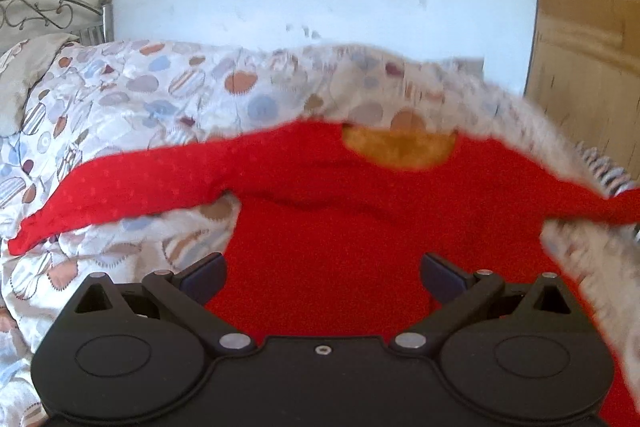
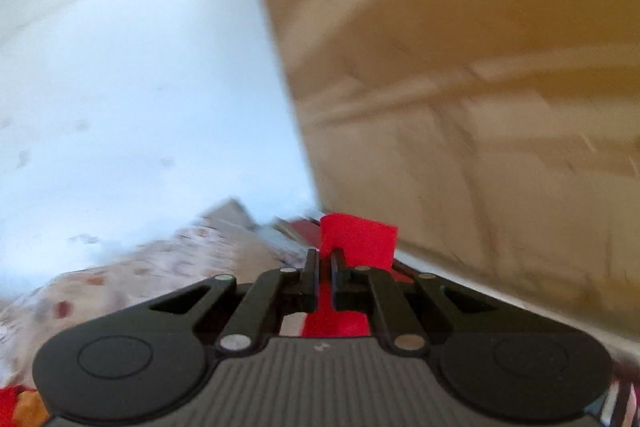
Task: Fold small clothes
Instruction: 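Carry the sleeve across the sweater body with the right gripper and release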
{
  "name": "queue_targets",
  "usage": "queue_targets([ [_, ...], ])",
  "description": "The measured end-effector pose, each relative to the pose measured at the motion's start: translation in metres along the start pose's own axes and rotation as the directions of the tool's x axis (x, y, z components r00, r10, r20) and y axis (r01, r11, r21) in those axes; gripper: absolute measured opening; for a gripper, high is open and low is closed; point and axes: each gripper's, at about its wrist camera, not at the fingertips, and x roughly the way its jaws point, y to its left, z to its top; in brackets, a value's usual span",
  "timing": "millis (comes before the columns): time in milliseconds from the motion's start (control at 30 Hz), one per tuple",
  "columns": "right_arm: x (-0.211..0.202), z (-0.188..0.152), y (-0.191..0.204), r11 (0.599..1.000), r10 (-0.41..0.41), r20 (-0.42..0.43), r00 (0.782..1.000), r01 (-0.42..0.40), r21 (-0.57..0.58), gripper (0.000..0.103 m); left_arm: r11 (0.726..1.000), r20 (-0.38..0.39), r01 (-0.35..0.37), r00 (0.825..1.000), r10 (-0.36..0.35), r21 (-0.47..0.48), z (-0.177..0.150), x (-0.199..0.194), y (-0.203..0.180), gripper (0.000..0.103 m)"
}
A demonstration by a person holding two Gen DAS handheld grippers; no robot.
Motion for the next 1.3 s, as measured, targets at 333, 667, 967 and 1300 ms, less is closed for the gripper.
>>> queue_targets([
  [333,-0.061,-0.004,0.207,0.870,0.385,-0.019,0.923,-0.370,-0.325,0.006,0.998,0.144,-0.011,0.989,0.020,-0.065,0.030,-0.064,0.044,0.103],
  [667,-0.131,-0.178,0.373,0.464,0.596,-0.299,0.745,-0.624,-0.628,0.006,0.978,0.153,-0.143,0.974,0.166,-0.153,0.015,-0.091,0.119,0.103],
  [967,-0.166,-0.255,0.372,0.311,0.542,-0.532,0.651,-0.743,-0.593,0.038,0.968,0.060,-0.182,0.979,0.194,-0.172,-0.014,-0.060,0.147,0.103],
  [1300,-0.075,-0.177,0.242,0.598,0.417,-0.458,0.785,-0.617,-0.512,0.085,0.992,0.032,-0.037,0.999,0.041,-0.122,-0.014,0.011,0.101,0.103],
])
